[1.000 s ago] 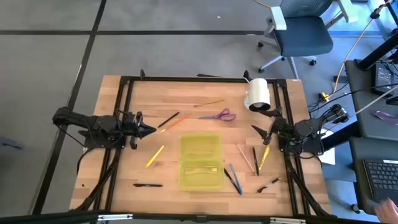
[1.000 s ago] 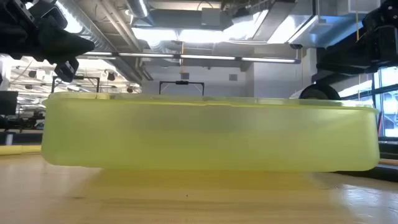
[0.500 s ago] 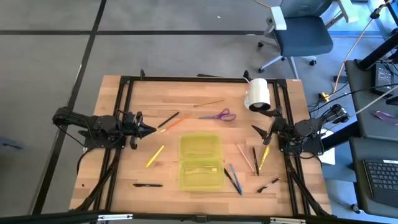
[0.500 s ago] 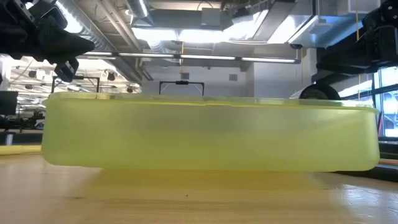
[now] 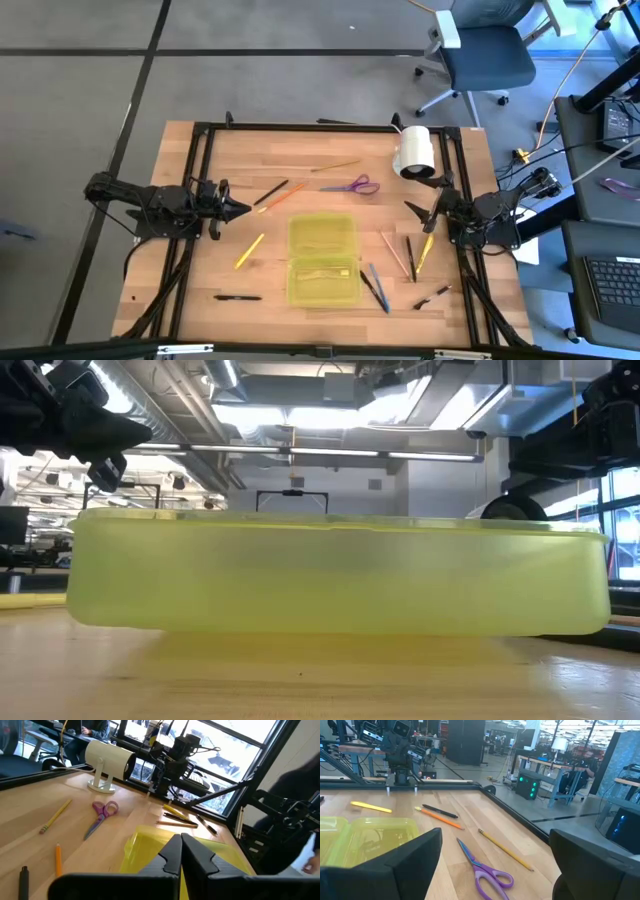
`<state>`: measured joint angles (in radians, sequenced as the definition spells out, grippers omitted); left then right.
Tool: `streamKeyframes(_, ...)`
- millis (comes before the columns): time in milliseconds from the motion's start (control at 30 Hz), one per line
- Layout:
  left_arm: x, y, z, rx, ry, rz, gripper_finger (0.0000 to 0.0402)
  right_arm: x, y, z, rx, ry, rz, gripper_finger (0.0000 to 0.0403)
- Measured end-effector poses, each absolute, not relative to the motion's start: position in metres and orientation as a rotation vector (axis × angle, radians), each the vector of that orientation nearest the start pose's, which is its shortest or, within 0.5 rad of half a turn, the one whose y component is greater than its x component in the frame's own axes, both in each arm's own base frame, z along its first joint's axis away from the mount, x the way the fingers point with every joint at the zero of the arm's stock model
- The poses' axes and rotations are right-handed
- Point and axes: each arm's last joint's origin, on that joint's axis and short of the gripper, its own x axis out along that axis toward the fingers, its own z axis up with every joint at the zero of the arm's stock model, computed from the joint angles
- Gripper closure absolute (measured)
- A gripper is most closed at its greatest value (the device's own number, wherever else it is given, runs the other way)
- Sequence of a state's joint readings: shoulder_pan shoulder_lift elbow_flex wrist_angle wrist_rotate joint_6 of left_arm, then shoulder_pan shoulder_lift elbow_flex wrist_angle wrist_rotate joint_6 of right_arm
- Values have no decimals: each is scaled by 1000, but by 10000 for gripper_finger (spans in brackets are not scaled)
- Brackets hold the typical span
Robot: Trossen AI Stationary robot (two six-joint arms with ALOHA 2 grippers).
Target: Pick & place school supplies into a supply box
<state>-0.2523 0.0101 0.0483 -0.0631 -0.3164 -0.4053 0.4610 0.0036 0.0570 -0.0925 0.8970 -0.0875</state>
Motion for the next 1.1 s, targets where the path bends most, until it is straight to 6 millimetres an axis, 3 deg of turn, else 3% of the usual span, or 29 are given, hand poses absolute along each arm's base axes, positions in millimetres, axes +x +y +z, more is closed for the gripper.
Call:
streamKeyframes(767, 93, -15, 173, -398, 10, 68, 398, 85, 17, 174, -103, 47, -434, 34)
streamKeyframes(967, 93, -15, 173, -399, 10, 68, 398, 86, 19, 176, 106, -3, -336, 34)
streamKeyframes(1100, 93, -15, 173, -399, 10, 68, 398, 86, 20, 177, 148, -21, -325, 34)
